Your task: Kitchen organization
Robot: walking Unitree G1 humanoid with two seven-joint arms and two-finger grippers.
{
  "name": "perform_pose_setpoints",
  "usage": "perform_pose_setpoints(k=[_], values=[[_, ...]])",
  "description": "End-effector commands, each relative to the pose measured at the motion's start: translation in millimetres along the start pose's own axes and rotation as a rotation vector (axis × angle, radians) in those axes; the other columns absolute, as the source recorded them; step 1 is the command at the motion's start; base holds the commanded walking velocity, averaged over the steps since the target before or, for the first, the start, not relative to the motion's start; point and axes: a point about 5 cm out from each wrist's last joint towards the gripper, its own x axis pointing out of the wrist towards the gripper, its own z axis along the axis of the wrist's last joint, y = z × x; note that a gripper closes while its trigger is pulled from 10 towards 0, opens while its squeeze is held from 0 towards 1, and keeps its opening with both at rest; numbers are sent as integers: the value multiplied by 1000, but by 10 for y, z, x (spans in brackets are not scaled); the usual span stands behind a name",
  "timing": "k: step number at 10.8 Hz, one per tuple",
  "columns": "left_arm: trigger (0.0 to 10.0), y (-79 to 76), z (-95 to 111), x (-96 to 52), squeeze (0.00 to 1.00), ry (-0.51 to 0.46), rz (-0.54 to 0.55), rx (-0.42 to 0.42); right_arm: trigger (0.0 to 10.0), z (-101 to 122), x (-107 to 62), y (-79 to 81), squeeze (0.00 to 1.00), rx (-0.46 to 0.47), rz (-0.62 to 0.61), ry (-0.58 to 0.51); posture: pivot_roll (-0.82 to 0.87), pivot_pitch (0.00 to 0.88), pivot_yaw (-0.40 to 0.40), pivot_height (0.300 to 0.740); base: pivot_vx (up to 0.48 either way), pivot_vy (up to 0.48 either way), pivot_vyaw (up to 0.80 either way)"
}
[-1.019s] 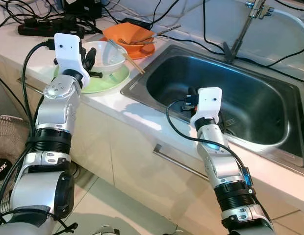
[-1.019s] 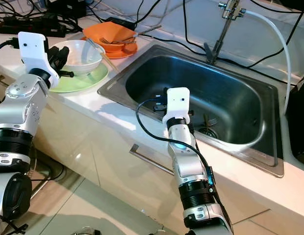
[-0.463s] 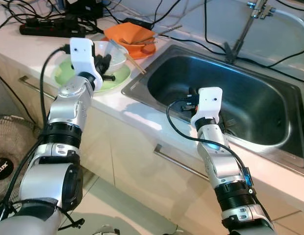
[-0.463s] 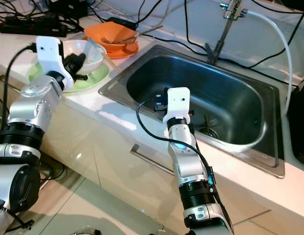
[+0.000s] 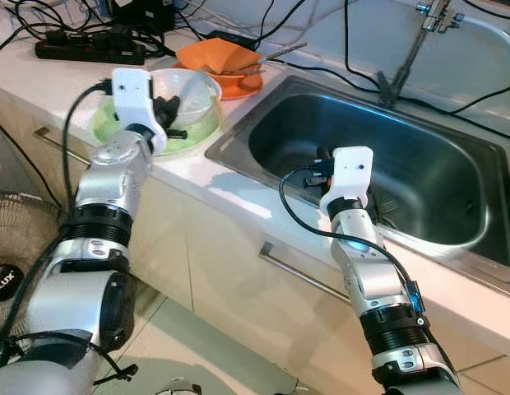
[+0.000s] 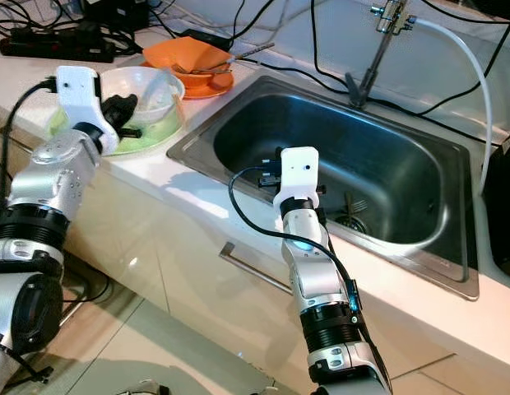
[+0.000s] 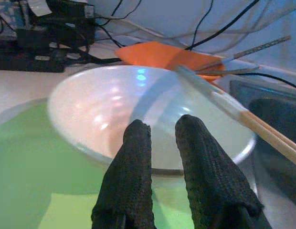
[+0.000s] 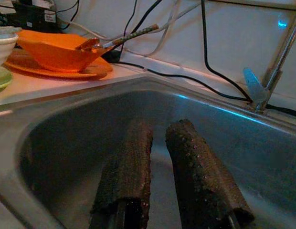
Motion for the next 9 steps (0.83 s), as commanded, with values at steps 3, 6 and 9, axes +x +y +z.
perform_pose_setpoints(k=[3,6,9], values=[[10000,101,125,-25,0,-38,47,25,10000,-12,7,-76,0,-1,-32,8,-54,20,-95,740,0,0,0],[10000,8,305,-76,0,-143,-38,203,10000,-4,4,-86,0,3,-42,0,-55,12,-87,740,0,0,0],[10000,-72,46,-370,1000,-128,-119,440,10000,-9,0,-45,0,7,-32,0,-44,2,-90,740,0,0,0]])
